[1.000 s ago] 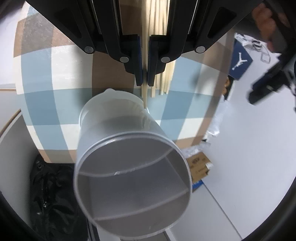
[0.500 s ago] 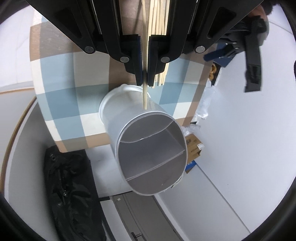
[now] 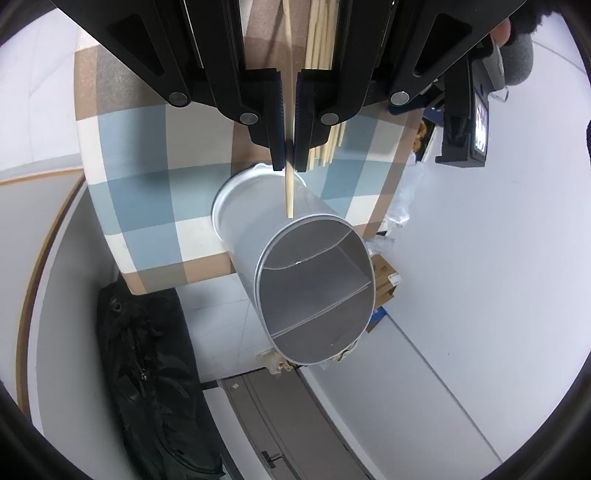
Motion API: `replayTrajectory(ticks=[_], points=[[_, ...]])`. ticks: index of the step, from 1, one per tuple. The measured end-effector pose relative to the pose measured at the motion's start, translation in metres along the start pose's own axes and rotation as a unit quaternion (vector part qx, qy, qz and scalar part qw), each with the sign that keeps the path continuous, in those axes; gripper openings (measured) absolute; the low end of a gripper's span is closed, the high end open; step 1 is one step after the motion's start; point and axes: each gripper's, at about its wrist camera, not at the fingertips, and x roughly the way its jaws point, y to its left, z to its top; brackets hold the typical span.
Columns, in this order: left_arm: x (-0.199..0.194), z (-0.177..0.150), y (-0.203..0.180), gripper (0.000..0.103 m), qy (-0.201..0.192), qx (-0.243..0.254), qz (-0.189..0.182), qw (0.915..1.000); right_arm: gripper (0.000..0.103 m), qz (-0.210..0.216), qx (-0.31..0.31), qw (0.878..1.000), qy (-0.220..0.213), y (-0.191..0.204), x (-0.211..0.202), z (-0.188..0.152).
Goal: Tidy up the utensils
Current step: 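Lift one chopstick with the right gripper while the left gripper grasps another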
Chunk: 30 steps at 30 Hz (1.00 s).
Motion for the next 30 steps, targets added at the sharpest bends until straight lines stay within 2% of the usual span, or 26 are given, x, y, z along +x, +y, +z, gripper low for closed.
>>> replayTrajectory(ticks=[10,24,25,26,27,28,30], points=[[0.003,0.006,0.004,0.060,-0.015,-0.003,0.021,0.9997,0.004,0.008,0.004,1.000,0.004,-0.005,0.007,0.000],[0.009,0.018,0.005,0.059,-0.020,-0.018,0.038,0.9989,0.004,0.012,0.006,1.000,0.002,-0.006,0.008,0.000],[0.009,0.019,0.004,0.053,-0.024,-0.019,0.039,0.9988,0.004,0.012,0.007,1.000,0.002,-0.006,0.008,0.000],[0.008,0.020,0.004,0.035,-0.029,-0.020,0.039,0.9986,0.004,0.012,0.007,1.000,0.002,-0.006,0.008,0.000],[0.007,0.021,0.004,0.023,-0.035,-0.022,0.037,0.9985,0.004,0.013,0.006,1.000,0.002,-0.006,0.007,0.000],[0.008,0.023,0.004,0.003,-0.037,-0.022,0.031,0.9986,0.004,0.013,0.005,1.000,0.001,-0.007,0.007,0.001],[0.009,0.025,0.009,0.002,-0.036,-0.036,0.009,0.9987,0.004,0.013,0.004,1.000,-0.003,-0.006,0.004,0.001]])
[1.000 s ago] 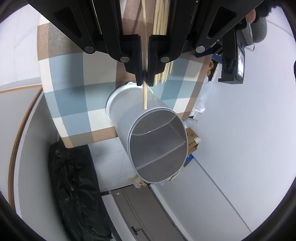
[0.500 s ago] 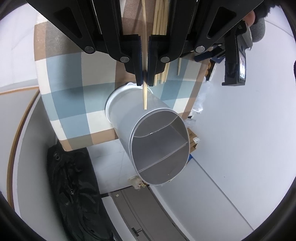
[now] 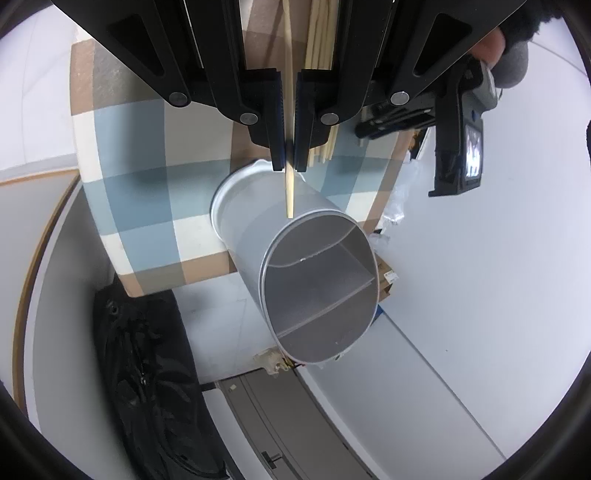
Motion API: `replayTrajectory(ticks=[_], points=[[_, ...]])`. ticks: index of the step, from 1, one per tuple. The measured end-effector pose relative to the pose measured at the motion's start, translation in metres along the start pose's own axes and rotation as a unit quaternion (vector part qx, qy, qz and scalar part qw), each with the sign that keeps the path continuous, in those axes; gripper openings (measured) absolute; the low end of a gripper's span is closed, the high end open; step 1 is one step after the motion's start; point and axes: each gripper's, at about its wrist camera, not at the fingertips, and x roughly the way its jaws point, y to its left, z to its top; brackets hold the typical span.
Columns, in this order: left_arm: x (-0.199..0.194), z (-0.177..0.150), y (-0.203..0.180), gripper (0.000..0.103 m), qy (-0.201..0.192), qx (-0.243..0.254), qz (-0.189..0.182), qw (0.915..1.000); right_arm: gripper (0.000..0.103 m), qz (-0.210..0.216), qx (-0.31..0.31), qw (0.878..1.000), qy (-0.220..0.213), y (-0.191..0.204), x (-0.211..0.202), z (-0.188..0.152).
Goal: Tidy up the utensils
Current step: 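Lift one chopstick with the right gripper while the left gripper grasps another, then carry both chopsticks up over the utensil holder with both grippers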
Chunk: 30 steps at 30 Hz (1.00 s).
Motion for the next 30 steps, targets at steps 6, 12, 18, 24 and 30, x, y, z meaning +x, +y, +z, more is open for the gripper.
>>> replayTrajectory(ticks=[6,12,18,24,30], points=[[-0.010,0.000,0.009,0.001,-0.020,-0.026,-0.031,0.9990,0.004,0.001,-0.007,1.000,-0.013,0.003,-0.011,0.002],[-0.044,-0.001,0.015,0.001,-0.093,-0.057,-0.052,0.9927,0.004,0.008,-0.017,0.999,-0.030,0.012,-0.025,0.004],[-0.082,-0.001,0.009,0.001,-0.185,-0.046,-0.056,0.9801,0.004,0.014,-0.045,0.998,-0.049,0.023,-0.040,0.003],[-0.106,-0.002,0.004,0.001,-0.236,-0.016,-0.067,0.9693,0.004,0.014,-0.061,0.996,-0.065,0.030,-0.052,0.001],[-0.124,0.004,0.003,0.001,-0.250,-0.006,-0.083,0.9646,0.004,0.015,-0.076,0.993,-0.089,0.039,-0.067,0.007]])
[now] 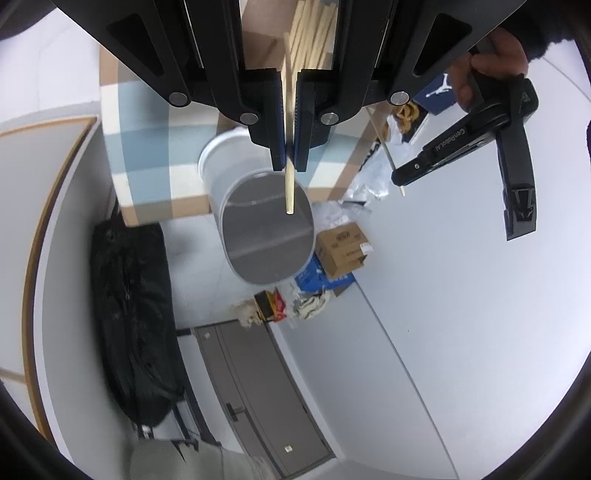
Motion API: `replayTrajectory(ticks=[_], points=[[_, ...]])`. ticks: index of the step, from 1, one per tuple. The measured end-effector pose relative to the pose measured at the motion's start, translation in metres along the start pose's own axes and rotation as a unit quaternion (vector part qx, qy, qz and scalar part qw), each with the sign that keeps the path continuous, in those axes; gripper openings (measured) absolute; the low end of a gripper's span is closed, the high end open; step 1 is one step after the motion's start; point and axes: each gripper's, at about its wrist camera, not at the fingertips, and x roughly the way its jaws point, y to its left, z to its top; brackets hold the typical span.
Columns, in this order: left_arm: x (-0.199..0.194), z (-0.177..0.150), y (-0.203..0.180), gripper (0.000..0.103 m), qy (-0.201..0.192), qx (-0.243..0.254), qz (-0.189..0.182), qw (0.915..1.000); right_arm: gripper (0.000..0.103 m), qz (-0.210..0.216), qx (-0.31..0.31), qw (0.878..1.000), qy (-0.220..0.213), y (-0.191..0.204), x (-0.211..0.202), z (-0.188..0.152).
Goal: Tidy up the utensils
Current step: 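Carry both chopsticks up over the utensil holder with both grippers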
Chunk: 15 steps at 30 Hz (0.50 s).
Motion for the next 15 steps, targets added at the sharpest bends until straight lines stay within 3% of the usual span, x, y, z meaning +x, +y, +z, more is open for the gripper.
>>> replayTrajectory(ticks=[15], points=[[-0.037,0.054,-0.032,0.001,-0.049,0.035,-0.037,0.9975,0.004,0.015,-0.034,0.998,-0.056,0.017,-0.014,0.069]])
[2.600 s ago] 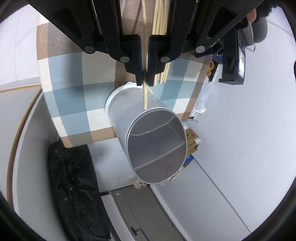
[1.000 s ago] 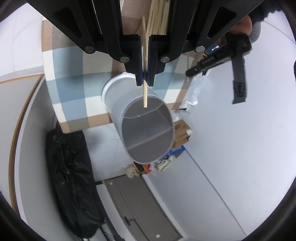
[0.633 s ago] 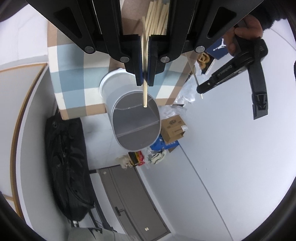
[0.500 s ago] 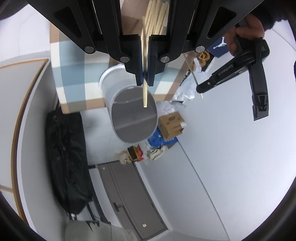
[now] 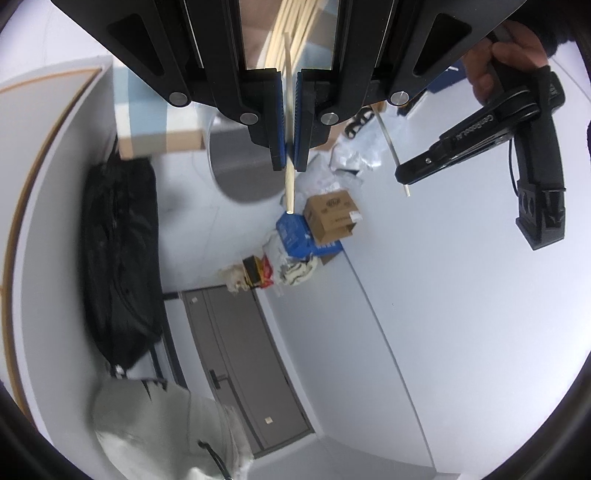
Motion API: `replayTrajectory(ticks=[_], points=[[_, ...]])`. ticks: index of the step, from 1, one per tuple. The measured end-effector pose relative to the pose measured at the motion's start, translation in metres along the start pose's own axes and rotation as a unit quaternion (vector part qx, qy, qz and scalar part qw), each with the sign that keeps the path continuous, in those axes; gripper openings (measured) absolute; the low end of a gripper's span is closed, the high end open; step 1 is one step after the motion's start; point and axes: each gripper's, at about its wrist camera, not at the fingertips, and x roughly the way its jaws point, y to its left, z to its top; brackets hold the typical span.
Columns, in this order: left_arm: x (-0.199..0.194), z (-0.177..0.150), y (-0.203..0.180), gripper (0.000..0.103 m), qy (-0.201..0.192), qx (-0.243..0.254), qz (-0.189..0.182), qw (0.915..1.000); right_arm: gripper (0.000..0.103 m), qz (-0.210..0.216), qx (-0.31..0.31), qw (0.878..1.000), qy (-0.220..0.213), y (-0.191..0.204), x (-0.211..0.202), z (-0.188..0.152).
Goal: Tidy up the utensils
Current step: 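Carry both chopsticks up over the utensil holder with both grippers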
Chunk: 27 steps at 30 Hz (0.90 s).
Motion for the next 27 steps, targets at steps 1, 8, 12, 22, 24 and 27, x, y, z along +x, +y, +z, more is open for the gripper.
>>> replayTrajectory(ticks=[1,8,12,22,24,27], points=[[-0.001,0.006,-0.002,0.001,-0.003,-0.001,-0.004,1.0000,0.004,0.001,-0.002,1.000,-0.003,0.000,0.001,0.006],[0.000,0.046,-0.016,0.001,-0.027,0.008,-0.021,0.9994,0.004,0.008,-0.011,1.000,-0.026,-0.004,0.010,0.049],[0.009,0.064,-0.024,0.001,-0.036,0.017,-0.024,0.9989,0.004,0.009,-0.017,0.999,-0.040,-0.005,0.019,0.073],[0.061,0.080,-0.024,0.001,-0.048,0.010,-0.034,0.9982,0.004,-0.007,-0.028,0.998,-0.053,-0.018,0.049,0.100],[0.072,0.078,-0.020,0.001,-0.045,0.003,-0.038,0.9982,0.004,-0.011,-0.025,0.998,-0.054,-0.025,0.055,0.101],[0.085,0.075,-0.019,0.001,-0.040,0.000,-0.041,0.9983,0.004,-0.018,-0.026,0.998,-0.053,-0.032,0.065,0.099]])
